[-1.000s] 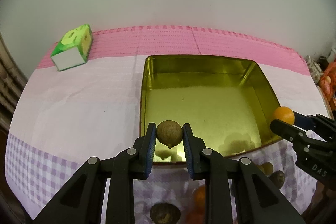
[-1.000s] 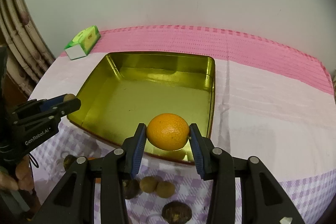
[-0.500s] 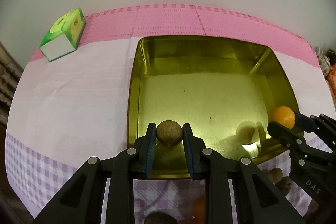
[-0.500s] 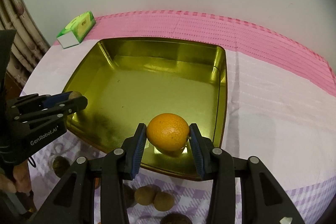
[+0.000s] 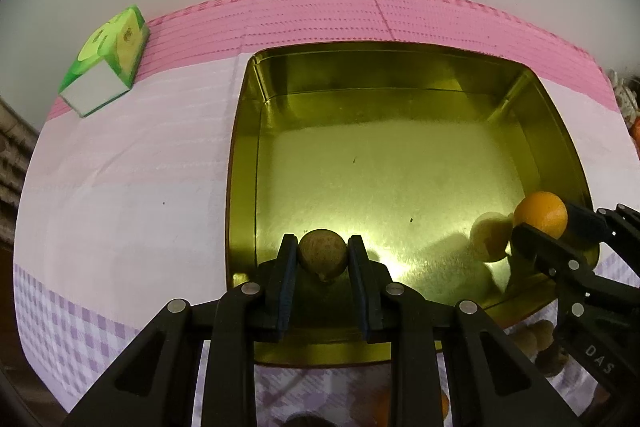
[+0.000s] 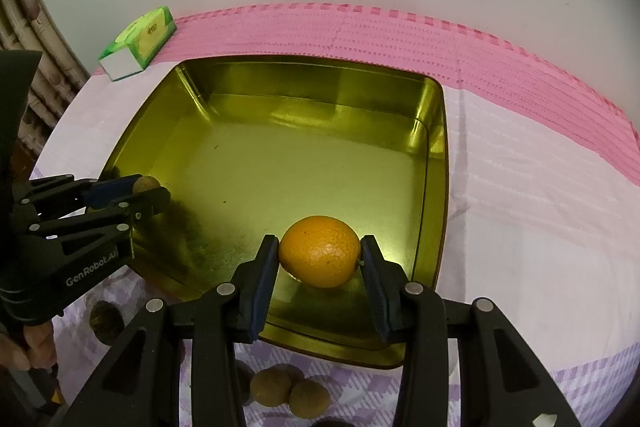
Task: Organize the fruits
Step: 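Carry the orange and the green fruit over the toffee tin with both tools, then open the right tool to drop the orange in the tin while the left releases the green fruit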
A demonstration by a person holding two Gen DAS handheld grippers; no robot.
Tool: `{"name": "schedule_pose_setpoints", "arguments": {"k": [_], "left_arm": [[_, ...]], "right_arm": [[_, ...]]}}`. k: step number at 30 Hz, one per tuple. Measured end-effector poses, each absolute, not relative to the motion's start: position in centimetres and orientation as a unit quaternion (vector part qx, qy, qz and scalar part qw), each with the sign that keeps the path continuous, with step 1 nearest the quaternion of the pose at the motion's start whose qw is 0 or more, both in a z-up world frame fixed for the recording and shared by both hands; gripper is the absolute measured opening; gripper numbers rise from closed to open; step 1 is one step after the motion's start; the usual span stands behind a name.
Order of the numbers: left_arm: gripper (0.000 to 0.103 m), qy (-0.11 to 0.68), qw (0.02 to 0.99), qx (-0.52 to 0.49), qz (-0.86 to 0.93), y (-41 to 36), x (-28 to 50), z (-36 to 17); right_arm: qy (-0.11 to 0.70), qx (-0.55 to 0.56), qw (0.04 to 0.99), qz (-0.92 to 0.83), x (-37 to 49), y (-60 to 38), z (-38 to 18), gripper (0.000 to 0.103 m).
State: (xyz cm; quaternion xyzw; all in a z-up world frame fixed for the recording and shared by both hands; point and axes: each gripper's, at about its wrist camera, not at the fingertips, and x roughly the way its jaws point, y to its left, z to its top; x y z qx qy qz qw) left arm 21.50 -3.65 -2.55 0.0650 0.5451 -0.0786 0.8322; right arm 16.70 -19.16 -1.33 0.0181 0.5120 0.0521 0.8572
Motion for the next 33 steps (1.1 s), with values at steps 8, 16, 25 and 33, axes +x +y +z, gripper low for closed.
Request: {"name": "schedule_pose_setpoints", "arguments": {"k": [8,16,25,33], "left_arm": [[0.026,0.551,0.828,0.071,-0.079,-4.2,22.1,-3.1],[0.027,0.549,0.829,0.075,-0.076,-4.7,22.2,-3.2],[0.027,0.538,0.837,0.064,-0.082,-4.4,21.7,-3.0],[0.027,0.504,0.858,0.053,-0.088,-3.9,20.2,-1.1]], "right_arm": [[0.515,0.017,0.855,0.054,17.0,-19.1,-1.8,0.039],[0.512,0.019,0.857,0.055,16.9,-19.2,-1.7,0.039],[0.499,0.024,0.864,0.06,16.5,-19.5,-1.0,0.039],[0.478,0.032,0.876,0.063,15.6,-19.7,0.3,0.039]]}}
